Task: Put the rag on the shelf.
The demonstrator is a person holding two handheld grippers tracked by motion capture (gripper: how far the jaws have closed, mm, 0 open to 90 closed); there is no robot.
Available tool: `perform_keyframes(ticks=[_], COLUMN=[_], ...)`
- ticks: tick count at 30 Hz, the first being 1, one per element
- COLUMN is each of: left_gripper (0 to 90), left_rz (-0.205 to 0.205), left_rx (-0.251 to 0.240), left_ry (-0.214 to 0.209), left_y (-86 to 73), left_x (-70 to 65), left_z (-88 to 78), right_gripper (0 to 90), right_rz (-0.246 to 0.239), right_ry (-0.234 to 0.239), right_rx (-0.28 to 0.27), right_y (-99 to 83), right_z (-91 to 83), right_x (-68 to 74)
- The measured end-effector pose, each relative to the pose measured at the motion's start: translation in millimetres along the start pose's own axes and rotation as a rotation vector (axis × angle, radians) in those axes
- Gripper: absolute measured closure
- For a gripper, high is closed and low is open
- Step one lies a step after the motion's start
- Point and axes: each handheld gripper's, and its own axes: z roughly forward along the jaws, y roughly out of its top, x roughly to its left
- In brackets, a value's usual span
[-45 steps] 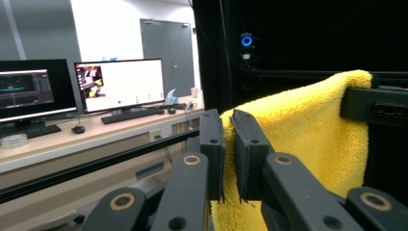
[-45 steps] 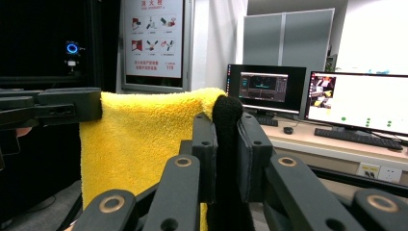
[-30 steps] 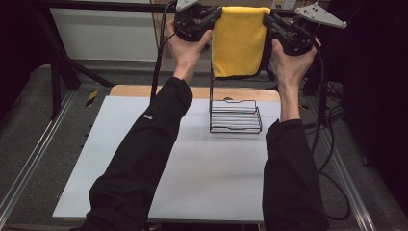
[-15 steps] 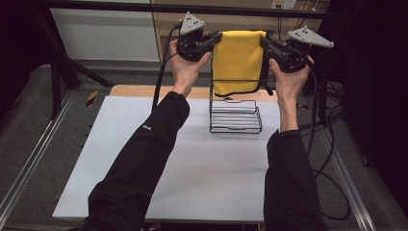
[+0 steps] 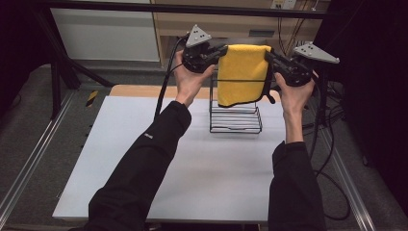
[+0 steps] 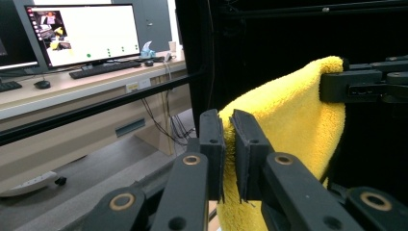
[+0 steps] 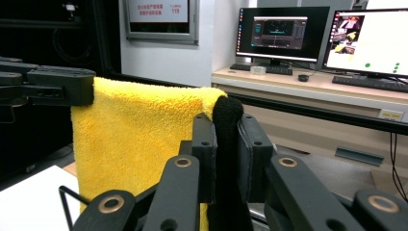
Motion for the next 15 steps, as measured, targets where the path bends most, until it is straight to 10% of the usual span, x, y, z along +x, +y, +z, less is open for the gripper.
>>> perform_keyframes(ticks=[15], left_gripper=[83.4], left_rz=[0.016], left_rx=[-0.010], left_ry=[-0.013], left_y=[8.6], left_x=[-7.3], left_z=[-12.8], right_gripper=[79.9], right_rz=[-0.013], right_ry=[0.016], right_rx=[-0.027], right_y=[6.5], right_z=[-12.0], right_x=[5.7])
